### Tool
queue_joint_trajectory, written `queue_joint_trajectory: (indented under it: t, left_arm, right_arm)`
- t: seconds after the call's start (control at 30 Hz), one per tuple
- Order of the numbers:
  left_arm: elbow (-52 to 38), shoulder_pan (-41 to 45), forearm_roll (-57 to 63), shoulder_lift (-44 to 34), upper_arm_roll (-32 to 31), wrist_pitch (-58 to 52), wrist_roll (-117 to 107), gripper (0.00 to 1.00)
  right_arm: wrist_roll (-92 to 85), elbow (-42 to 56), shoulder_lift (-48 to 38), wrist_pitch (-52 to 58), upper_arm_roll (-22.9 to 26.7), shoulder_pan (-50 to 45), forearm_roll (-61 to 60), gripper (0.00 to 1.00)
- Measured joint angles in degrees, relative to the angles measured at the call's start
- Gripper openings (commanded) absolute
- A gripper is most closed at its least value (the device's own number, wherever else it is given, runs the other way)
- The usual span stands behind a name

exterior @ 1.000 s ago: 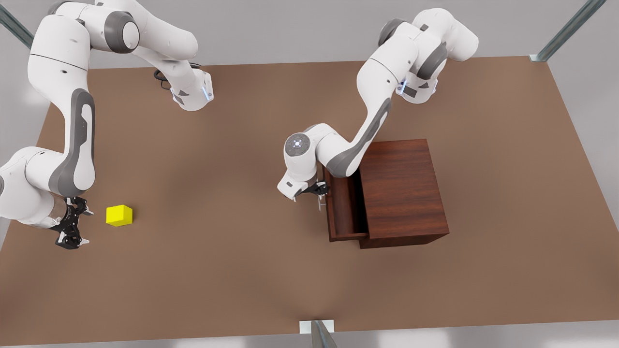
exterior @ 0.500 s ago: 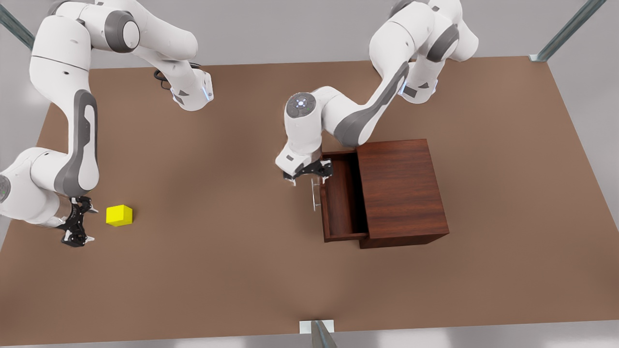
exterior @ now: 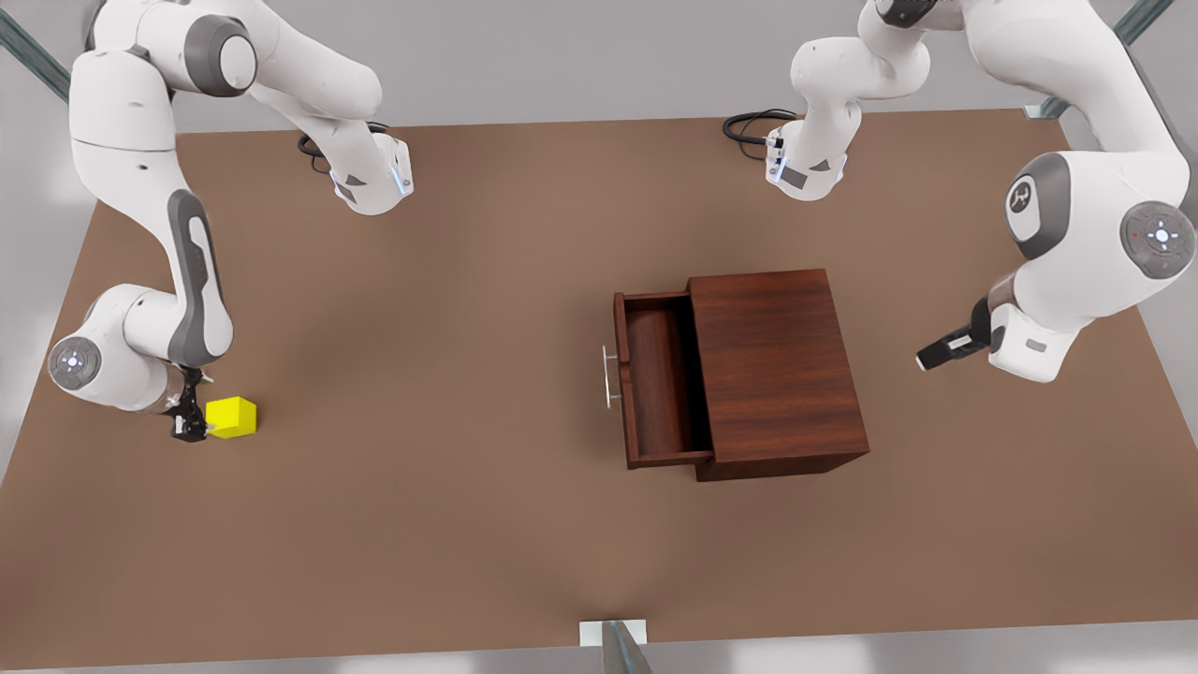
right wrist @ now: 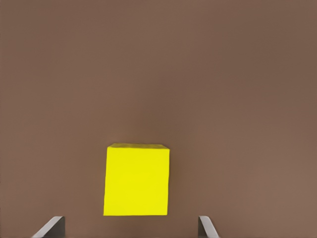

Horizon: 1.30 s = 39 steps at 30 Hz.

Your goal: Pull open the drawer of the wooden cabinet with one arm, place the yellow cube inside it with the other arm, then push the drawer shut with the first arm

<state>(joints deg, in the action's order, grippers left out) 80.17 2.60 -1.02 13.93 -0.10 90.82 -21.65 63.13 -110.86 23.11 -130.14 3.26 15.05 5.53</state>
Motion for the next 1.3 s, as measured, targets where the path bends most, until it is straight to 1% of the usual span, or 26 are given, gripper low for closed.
queue_joint_trajectory:
  t: [0.1,0.2,0.47,0.93,1.3]
  left_arm:
    - [-0.68,-0.08,0.53,0.81,0.02,-2.05,3.78,1.00]
    - [-0.77,0.10,0.83,1.04,-0.07,-3.07,6.97,1.00]
    - [-0.78,0.73,1.58,1.25,-0.24,-3.87,13.30,1.00]
    - [-0.78,1.14,1.84,1.34,-0.25,-4.03,19.32,1.00]
    - [-0.78,1.18,1.94,1.34,-0.24,-4.00,21.55,1.00]
  right_arm:
    - [-0.96,-0.46,0.96,-3.21,-3.42,4.05,-0.01,1.00]
    - [-1.80,-0.73,1.94,-5.99,-4.71,5.64,-0.02,1.00]
    - [-3.95,-2.55,3.58,-10.84,-5.01,7.56,0.35,1.00]
    - [-6.61,-5.62,4.54,-14.35,-5.94,8.70,3.57,1.00]
    - [-7.41,-5.01,7.51,-18.25,-6.79,8.30,3.99,1.00]
